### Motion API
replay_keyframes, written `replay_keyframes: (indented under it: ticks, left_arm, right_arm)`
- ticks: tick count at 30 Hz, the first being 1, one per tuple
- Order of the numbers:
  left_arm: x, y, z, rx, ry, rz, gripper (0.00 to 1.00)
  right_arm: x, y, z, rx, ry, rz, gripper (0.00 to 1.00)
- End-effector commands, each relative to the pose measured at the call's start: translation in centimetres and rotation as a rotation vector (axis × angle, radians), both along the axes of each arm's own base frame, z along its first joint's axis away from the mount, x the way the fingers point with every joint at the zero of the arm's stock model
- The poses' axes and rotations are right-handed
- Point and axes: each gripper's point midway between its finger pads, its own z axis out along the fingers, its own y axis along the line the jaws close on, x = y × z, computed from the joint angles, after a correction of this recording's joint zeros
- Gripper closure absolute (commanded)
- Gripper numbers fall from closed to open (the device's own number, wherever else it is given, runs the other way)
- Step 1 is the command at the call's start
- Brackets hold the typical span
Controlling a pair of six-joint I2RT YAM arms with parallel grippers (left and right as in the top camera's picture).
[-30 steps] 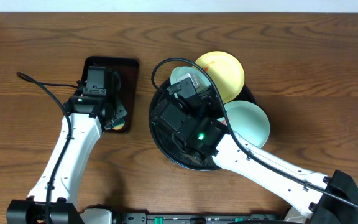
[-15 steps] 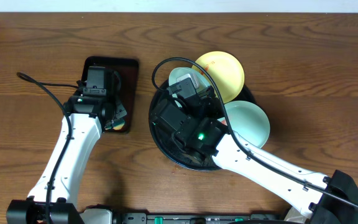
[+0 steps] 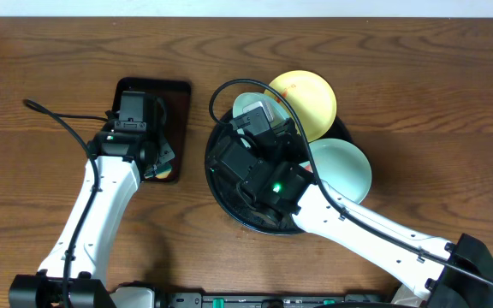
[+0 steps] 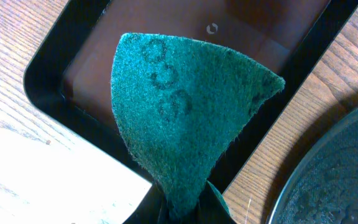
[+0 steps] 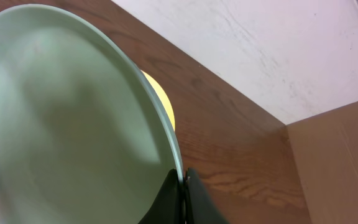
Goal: Clean dirty plates on tray and stack at the side
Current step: 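Grip the scrubbed pale-green plate's rim with the right gripper and lift it, then carry the pale-green plate right with the right gripper and set it down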
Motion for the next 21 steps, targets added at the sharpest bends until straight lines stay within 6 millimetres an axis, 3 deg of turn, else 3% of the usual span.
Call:
replay_keyframes:
  ticks: [1,5,11,16,21]
  left_arm:
    - [-0.2,0.1,-0.4,0.008,0.015,-0.003,0.93]
    - [-0.2,0.1,-0.4,0.008,0.015,-0.003,0.93]
    - [-0.2,0.1,-0.4,0.008,0.015,-0.003,0.92]
    - [-0.2,0.1,-0.4,0.008,0.015,-0.003,0.93]
    - [-0.2,0.1,-0.4,0.008,0.014,-0.003,0.92]
  right_arm:
    - [0.2,-0.5,1.3,0.038,-0.039,-0.029,0.99]
    - [0.3,-0.3,0.9,0.069,-0.020,-0.026,0.99]
    - [1.1,0.3,-2.6,0.294,0.174,-0.002,0.99]
    - [2.6,-1.6,-4.2,0.461,0.298,-0.054,0.99]
    - [4.6,-3.8,-4.6,0.788,0.479,-0.043,0.98]
